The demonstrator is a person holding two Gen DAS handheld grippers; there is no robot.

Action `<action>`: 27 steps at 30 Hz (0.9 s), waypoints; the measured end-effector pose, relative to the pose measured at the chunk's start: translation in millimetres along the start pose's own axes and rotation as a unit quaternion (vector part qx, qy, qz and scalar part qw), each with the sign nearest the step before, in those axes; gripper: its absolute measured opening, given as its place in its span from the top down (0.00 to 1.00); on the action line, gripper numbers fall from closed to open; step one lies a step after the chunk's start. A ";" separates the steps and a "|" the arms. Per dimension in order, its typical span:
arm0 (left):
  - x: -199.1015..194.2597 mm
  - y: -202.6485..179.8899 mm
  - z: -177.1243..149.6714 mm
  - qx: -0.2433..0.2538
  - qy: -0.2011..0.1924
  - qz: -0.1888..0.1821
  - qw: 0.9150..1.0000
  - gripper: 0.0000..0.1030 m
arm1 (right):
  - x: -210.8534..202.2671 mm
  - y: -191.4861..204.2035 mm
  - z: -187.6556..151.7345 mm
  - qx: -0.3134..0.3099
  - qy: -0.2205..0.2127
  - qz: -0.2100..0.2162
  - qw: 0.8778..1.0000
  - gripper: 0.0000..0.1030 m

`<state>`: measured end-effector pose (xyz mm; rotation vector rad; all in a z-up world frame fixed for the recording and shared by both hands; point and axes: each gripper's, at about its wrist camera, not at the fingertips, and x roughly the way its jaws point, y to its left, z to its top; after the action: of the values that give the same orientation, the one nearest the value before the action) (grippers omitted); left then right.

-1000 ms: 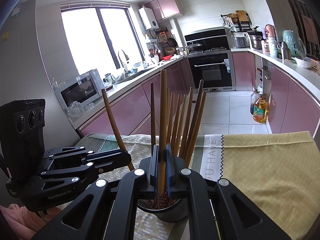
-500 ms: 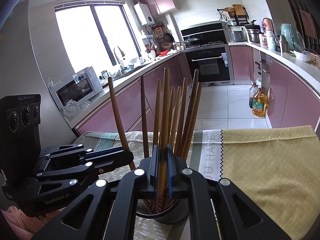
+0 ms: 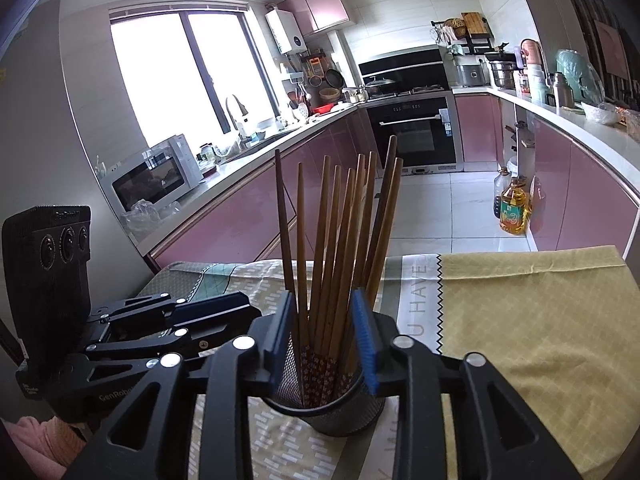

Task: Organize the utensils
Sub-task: 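Open both tools and pull them back from the mesh cup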

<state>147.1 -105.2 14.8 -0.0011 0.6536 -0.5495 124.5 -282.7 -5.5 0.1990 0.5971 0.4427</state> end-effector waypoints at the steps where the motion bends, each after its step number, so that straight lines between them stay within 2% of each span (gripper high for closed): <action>1: -2.3 1.1 -2.8 -0.002 -0.003 0.004 1.000 0.67 | -3.2 2.3 -2.8 -0.005 -0.004 -0.006 1.000 0.57; 5: -13.5 5.3 -13.0 0.000 -0.021 0.032 0.999 0.47 | -13.7 10.3 -13.2 -0.018 -0.017 -0.024 0.999 0.36; 6: -17.3 6.9 -16.3 -0.001 -0.026 0.040 0.999 0.39 | -15.9 12.2 -16.1 -0.022 -0.020 -0.027 0.999 0.34; 7: -21.9 9.0 -19.6 -0.004 -0.035 0.051 0.998 0.25 | -17.7 14.9 -19.2 -0.027 -0.023 -0.031 0.999 0.27; 9: -32.6 11.8 -26.6 -0.007 -0.054 0.067 0.996 0.19 | -21.0 20.7 -26.3 -0.035 -0.031 -0.037 0.998 0.20; 11: -40.9 15.3 -34.4 -0.009 -0.062 0.084 0.994 0.08 | -23.3 24.6 -32.6 -0.040 -0.039 -0.042 0.998 0.13; 14: -54.5 19.7 -45.1 -0.009 -0.079 0.111 0.991 0.06 | -24.2 30.0 -41.1 -0.046 -0.045 -0.055 0.996 0.07; 23: -96.1 19.0 -68.7 -0.015 -0.136 0.171 0.976 0.06 | -34.9 54.9 -66.4 -0.072 -0.089 -0.081 0.990 0.07; 27: -110.4 18.7 -78.3 -0.024 -0.156 0.183 0.970 0.06 | -43.2 66.5 -72.5 -0.089 -0.113 -0.093 0.985 0.07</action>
<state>38.4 -22.3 12.8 -0.0114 0.3460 -0.1701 27.6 -239.5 -22.5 0.0217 0.3467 0.2857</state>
